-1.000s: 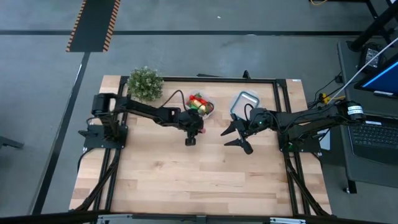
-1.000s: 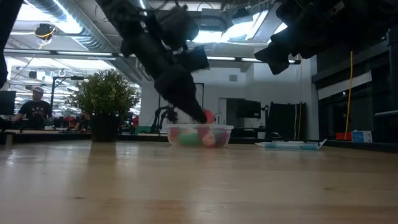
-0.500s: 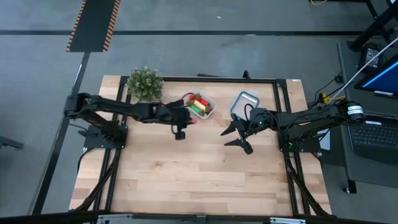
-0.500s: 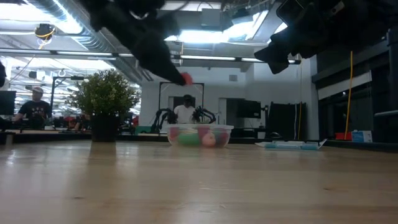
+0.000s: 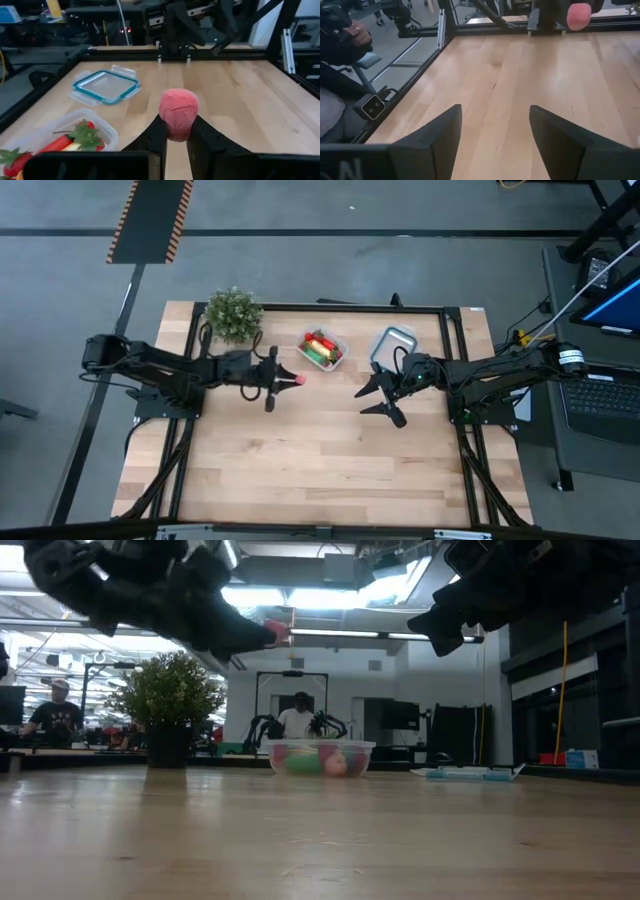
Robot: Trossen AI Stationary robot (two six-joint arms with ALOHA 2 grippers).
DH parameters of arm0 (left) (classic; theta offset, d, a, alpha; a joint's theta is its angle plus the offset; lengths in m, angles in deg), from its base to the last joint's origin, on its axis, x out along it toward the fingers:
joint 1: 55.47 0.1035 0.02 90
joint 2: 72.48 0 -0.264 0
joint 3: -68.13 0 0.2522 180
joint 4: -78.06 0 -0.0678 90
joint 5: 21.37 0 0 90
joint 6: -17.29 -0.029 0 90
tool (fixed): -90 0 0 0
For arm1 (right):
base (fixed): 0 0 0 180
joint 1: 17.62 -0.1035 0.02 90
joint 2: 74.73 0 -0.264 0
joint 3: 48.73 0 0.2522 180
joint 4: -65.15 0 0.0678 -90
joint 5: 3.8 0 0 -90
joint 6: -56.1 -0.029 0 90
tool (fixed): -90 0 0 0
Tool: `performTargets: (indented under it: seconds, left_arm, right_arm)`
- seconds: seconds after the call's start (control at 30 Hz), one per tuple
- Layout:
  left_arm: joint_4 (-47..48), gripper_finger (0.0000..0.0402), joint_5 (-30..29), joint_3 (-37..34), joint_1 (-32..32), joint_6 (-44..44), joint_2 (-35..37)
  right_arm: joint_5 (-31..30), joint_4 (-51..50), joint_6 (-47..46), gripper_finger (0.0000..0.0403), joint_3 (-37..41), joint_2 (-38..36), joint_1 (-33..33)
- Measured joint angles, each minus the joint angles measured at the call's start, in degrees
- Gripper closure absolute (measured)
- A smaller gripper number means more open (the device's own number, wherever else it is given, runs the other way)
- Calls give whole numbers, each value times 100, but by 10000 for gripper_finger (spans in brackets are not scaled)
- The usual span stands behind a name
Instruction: Pick and placing Produce into tupperware
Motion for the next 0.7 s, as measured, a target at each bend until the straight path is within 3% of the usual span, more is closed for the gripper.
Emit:
performTargets:
  seconds: [0.27, 0.5, 0.6, 0.7]
  left_arm:
    - [-1166, 359, 822, -476, -2, -129, -33]
    - [-1251, 359, 1029, -485, 0, -155, -35]
    - [-1263, 359, 939, -485, -2, -151, -35]
    - [-1284, 359, 185, -485, -2, -37, -35]
  right_arm:
    - [-2, 0, 10, 169, 0, 0, -113]
    - [0, -3, 12, 169, 0, 0, -290]
    - [-1, -4, 12, 169, 0, 0, -320]
    - [-2, -4, 12, 169, 0, 0, -323]
